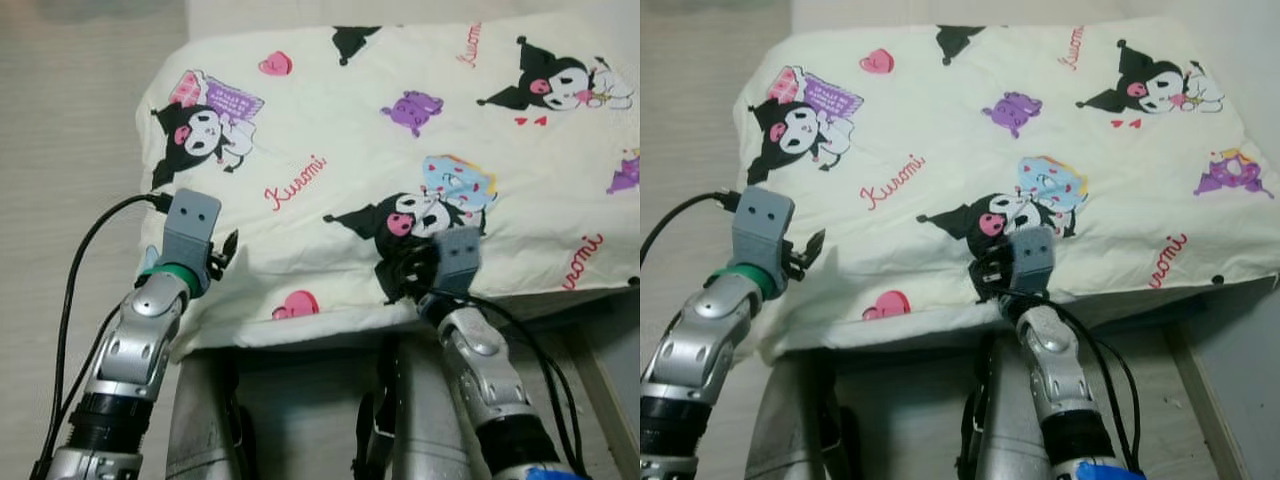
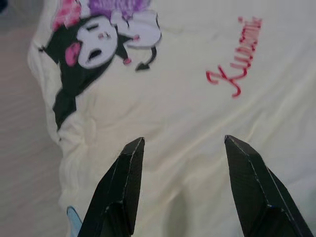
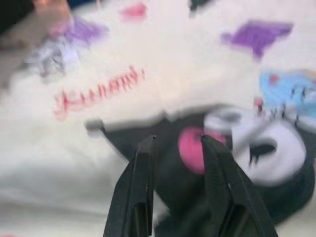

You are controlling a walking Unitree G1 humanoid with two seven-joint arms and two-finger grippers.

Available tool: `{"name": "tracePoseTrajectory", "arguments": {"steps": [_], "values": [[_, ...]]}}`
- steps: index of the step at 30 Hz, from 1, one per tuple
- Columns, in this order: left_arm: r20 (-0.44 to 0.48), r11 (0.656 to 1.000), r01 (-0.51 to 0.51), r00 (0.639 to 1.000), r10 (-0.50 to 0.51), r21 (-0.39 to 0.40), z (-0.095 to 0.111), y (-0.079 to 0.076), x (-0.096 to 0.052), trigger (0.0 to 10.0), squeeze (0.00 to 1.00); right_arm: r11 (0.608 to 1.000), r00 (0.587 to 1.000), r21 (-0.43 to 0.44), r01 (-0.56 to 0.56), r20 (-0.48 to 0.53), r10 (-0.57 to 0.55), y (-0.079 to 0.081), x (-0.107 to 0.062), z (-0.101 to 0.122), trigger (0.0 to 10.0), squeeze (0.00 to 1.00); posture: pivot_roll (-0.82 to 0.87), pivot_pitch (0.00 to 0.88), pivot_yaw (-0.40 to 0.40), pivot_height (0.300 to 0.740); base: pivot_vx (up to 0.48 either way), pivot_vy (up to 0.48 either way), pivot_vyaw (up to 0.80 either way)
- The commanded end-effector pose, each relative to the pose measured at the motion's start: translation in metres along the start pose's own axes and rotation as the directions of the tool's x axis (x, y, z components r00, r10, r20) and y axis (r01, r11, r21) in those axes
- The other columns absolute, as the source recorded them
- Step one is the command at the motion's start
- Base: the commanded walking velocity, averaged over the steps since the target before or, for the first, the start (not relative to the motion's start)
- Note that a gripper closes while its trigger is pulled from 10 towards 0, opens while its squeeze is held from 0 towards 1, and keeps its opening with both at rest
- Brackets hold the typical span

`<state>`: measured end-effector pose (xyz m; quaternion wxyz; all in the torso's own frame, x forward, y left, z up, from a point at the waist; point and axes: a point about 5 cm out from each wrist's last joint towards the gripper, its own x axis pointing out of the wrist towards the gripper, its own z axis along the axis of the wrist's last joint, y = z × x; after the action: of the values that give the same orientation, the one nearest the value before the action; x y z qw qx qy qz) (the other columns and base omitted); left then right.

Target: Clean up the room

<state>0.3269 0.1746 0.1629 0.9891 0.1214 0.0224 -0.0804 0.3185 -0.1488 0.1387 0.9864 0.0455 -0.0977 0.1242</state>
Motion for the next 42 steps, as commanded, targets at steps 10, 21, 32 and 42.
{"name": "tracePoseTrajectory", "arguments": {"steps": [10,21,32,42], "values": [[-0.060,0.995,0.087,0.995,-0.083,0.053,-0.034,-0.023,0.015,10.0,0.00,0.998,0.988,-0.050,0.031,-0.149,-0.038,-0.009,0.008,-0.035,10.0,0.00,0.01,0.231,0.023,0.564,0.000,0.000,0.00],[-0.445,0.917,0.391,0.837,-0.317,0.083,-0.116,-0.051,-0.017,10.0,0.00,0.987,0.812,-0.158,-0.015,-0.579,-0.080,-0.018,-0.016,-0.096,10.0,0.00,0.01,0.229,0.025,0.564,0.000,0.000,0.00],[-0.244,0.958,0.262,0.942,-0.229,0.113,-0.075,-0.017,-0.015,10.0,0.00,0.999,0.967,-0.033,0.014,-0.253,-0.022,-0.012,0.000,-0.042,10.0,0.00,0.02,0.223,0.025,0.564,0.000,0.000,0.00],[0.101,0.998,0.050,0.994,-0.047,-0.027,-0.009,0.014,-0.006,10.0,0.00,0.984,0.985,-0.057,0.171,-0.018,-0.172,-0.021,0.007,0.005,10.0,0.00,0.02,0.212,0.004,0.564,0.000,0.000,0.00]]}}
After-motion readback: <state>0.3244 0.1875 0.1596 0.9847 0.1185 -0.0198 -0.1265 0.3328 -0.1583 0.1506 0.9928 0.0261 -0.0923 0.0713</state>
